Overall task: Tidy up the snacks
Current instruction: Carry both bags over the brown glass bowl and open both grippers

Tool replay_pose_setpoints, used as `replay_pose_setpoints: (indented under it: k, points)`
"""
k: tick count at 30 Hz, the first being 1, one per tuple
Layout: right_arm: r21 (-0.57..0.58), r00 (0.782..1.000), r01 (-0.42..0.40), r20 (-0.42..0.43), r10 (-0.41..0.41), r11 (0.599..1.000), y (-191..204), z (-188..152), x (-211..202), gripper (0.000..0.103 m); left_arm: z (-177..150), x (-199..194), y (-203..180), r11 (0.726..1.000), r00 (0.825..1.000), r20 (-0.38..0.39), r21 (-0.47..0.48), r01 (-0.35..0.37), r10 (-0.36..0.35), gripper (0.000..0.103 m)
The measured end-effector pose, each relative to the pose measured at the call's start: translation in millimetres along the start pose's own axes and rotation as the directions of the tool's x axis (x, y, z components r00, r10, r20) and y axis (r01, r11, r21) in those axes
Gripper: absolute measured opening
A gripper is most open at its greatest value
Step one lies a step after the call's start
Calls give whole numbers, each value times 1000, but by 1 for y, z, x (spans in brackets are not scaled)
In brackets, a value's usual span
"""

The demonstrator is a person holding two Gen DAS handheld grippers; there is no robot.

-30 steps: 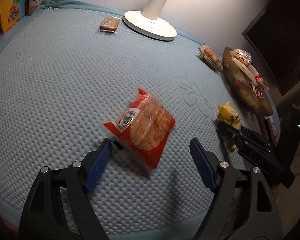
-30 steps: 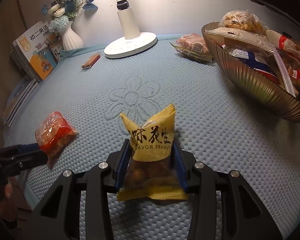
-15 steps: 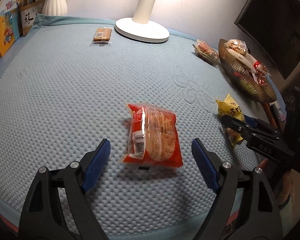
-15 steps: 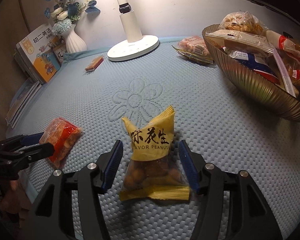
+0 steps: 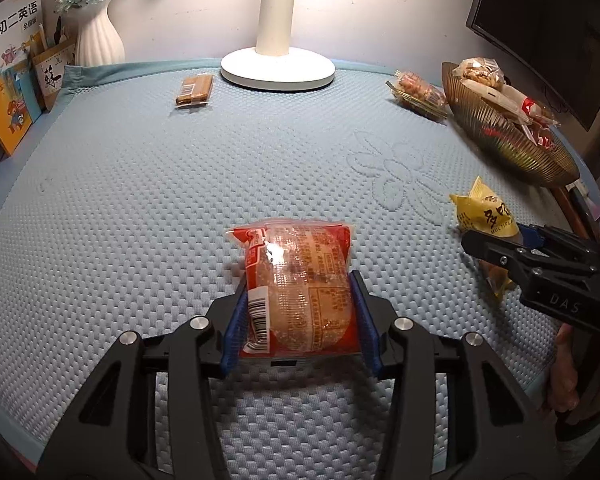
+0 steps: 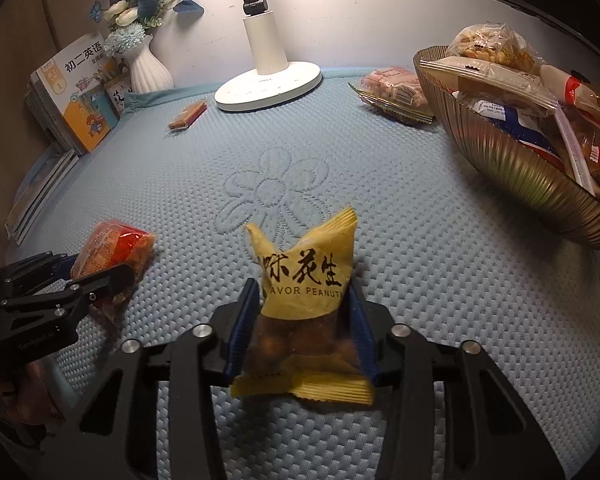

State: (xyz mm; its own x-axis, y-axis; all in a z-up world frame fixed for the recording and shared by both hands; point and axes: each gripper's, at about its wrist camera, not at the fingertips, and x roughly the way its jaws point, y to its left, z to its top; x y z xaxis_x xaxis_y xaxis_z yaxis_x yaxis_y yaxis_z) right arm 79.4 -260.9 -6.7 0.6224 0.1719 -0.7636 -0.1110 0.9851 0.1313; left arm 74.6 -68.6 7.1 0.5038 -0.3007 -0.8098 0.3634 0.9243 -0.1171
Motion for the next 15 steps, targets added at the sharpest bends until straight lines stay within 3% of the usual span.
replay_pose_setpoints:
  k: [4, 9, 15]
  points:
    - [-63, 998, -6, 55, 9, 998, 13, -5, -13, 38, 5, -5, -8, 1000, 1000, 11, 4, 24, -24, 46]
    - [22, 991, -94, 98, 91, 995, -4, -7, -38, 38, 28, -18, -32, 998, 997, 59, 52, 45, -48, 46]
    - [130, 970, -51, 243, 18, 990, -62, 27, -107, 39, 82, -22, -79, 981, 981, 112, 128, 146, -160, 46]
